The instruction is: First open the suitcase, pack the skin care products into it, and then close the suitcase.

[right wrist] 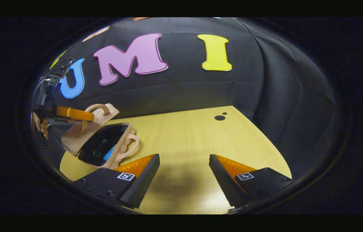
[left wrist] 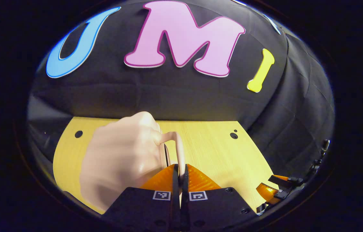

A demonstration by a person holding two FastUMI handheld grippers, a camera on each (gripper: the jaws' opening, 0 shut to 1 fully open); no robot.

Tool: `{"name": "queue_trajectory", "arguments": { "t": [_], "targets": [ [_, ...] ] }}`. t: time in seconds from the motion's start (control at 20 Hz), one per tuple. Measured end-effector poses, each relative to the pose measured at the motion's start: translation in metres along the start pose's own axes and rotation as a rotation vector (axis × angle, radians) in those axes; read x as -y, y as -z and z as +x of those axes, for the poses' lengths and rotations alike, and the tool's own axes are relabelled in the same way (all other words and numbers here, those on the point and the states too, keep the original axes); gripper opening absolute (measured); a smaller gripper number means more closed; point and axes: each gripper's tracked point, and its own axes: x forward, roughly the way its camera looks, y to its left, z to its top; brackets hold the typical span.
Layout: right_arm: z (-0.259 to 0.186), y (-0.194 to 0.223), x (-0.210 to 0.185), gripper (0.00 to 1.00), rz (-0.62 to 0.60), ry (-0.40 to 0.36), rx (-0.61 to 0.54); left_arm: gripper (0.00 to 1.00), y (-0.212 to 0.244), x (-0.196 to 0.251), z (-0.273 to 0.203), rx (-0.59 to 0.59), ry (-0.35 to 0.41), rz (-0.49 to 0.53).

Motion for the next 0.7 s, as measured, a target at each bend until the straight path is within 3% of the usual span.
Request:
{"name": "queue_trajectory", "arguments": {
  "t": [0.3, 0.4, 0.5, 0.55, 0.6, 0.65, 0.7],
  "targets": [
    [-0.013, 0.002, 0.022, 0.98, 0.013, 0.056, -0.002, 0.07, 0.047, 0.014, 0.04, -0.085, -0.053, 0.09],
    [-0.02, 0.003, 0.021, 0.98, 0.009, 0.061, 0.001, 0.11, 0.049, 0.017, 0.042, -0.078, -0.063, 0.122],
    [-0.027, 0.002, 0.019, 0.98, -0.013, 0.07, 0.005, 0.19, 0.045, 0.021, 0.033, -0.03, -0.068, 0.125],
    [-0.03, -0.002, 0.017, 0.98, -0.017, 0.075, 0.009, 0.22, 0.04, 0.03, 0.025, 0.006, -0.036, 0.104],
    [-0.036, -0.008, 0.015, 0.98, -0.012, 0.079, 0.02, 0.35, 0.036, 0.039, 0.014, 0.047, -0.009, 0.083],
    [-0.042, -0.016, 0.009, 0.89, -0.001, 0.077, 0.037, 0.49, 0.031, 0.045, -0.004, 0.081, 0.019, 0.068],
    [-0.05, -0.025, 0.003, 0.98, 0.006, 0.071, 0.066, 0.53, 0.025, 0.048, -0.023, 0.115, 0.022, 0.071]
  ]
}}
